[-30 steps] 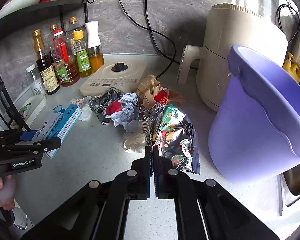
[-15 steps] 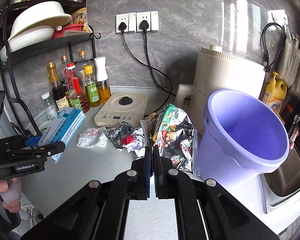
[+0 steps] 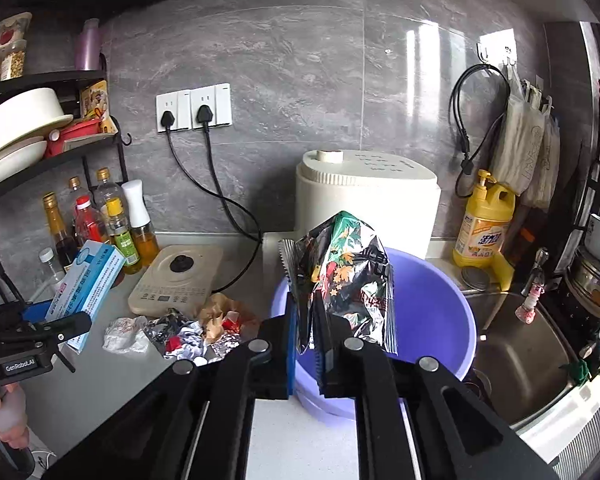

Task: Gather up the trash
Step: 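Carry the medicine box and wrapper to the lavender bucket and release both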

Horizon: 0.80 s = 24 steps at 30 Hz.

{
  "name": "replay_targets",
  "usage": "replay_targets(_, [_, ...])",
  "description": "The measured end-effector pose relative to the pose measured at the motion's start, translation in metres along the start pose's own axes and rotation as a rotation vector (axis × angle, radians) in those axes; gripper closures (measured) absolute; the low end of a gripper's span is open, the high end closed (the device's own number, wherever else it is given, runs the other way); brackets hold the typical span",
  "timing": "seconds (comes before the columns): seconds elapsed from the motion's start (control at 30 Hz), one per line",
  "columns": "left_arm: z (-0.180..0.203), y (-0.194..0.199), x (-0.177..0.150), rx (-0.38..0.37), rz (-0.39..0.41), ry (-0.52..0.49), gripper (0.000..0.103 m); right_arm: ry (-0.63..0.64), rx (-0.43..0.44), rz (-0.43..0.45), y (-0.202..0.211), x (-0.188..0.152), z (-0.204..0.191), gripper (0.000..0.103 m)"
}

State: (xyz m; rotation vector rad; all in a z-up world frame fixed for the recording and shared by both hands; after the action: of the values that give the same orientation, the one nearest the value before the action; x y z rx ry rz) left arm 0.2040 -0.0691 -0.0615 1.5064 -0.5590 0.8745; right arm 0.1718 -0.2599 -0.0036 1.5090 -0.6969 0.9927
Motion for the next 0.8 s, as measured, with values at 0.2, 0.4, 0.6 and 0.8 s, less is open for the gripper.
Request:
replay_targets(0.2, [0.047, -0.01, 0.013, -0.07, 0.005, -0.054, 0.039, -0.08, -0.058, 0.018, 0.01, -0.007, 0.048, 0.033])
replay_targets(0.4, [0.094, -0.016, 0.024, -0.14, 0.01, -0.11, 0.039, -0.197, -0.062, -0.032, 0.027, -0.025, 0.084, 0.022])
replay_targets(0.6, [0.141, -0.025, 0.033, -0.208, 0.006, -0.174, 0.039, -0.236, -0.069, -0.039, 0.042, -0.032, 0.103, 0.01])
replay_targets(0.8, [0.176, -0.026, 0.038, -0.267, 0.007, -0.234, 0.037, -0.27, -0.089, -0.032, 0.051, -0.041, 0.12, 0.008])
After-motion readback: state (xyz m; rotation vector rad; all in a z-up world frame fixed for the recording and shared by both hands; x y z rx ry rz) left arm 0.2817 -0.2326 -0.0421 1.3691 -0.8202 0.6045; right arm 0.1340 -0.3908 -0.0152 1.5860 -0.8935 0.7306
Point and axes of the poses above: each gripper's, at about its wrist camera, not at the fingertips, and y roughly against the way its jaws point, z to its right, x to its top, the point moved 7 cm from there along -y, roughly the way its jaws point, and after that the axes turned 9 degrees about x, right-handed, at the moved point
